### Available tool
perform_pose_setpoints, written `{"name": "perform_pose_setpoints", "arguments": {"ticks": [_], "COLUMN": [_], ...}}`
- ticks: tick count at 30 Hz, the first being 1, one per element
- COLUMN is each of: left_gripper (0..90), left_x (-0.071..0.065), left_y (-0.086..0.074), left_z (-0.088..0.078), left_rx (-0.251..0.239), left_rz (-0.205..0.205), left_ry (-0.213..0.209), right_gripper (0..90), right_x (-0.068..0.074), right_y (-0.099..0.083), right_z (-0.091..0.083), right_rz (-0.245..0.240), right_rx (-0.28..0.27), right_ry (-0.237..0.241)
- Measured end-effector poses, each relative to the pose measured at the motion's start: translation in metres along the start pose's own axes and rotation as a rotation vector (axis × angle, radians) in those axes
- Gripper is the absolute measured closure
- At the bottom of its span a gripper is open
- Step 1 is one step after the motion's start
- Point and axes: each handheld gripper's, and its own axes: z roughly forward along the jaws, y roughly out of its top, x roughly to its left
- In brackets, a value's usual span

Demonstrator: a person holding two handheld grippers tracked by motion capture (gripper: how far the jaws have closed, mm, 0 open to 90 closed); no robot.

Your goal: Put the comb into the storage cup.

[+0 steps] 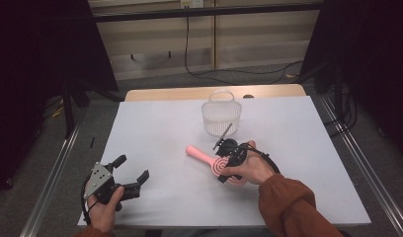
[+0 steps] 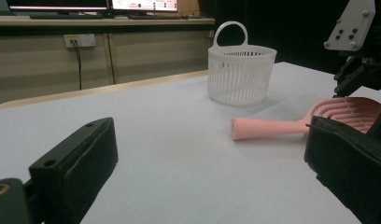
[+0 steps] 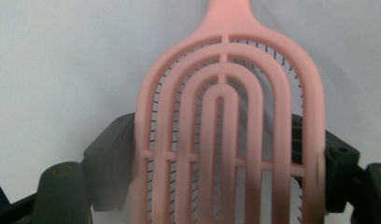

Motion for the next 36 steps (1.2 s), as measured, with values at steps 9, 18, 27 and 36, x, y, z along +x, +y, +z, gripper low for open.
{"name": "perform_pose_setpoints", "arguments": {"ticks": [9, 18, 27, 36], "left_gripper": [2.9, 2.9, 2.9, 2.9], "left_x": [0.000, 0.000, 0.000, 0.000], "left_y": [0.000, 0.000, 0.000, 0.000], "left_z": [0.000, 0.000, 0.000, 0.000], "left_rx": [0.000, 0.002, 0.001, 0.002], "left_rz": [0.000, 0.004, 0.001, 0.003], "left_ry": [-0.001, -0.002, -0.001, -0.001], "right_gripper": [23.4, 23.7, 21.2, 16.3], "right_x": [0.000, -0.005, -0.007, -0.005], "right_y": [0.000, -0.003, -0.002, -0.001], "right_z": [-0.005, 0.001, 0.005, 0.006], "right_rz": [-0.014, -0.012, -0.054, -0.092], "right_rx": [-0.032, -0.015, 0.001, 0.024], "right_ry": [-0.007, 0.001, -0.006, -0.040]}}
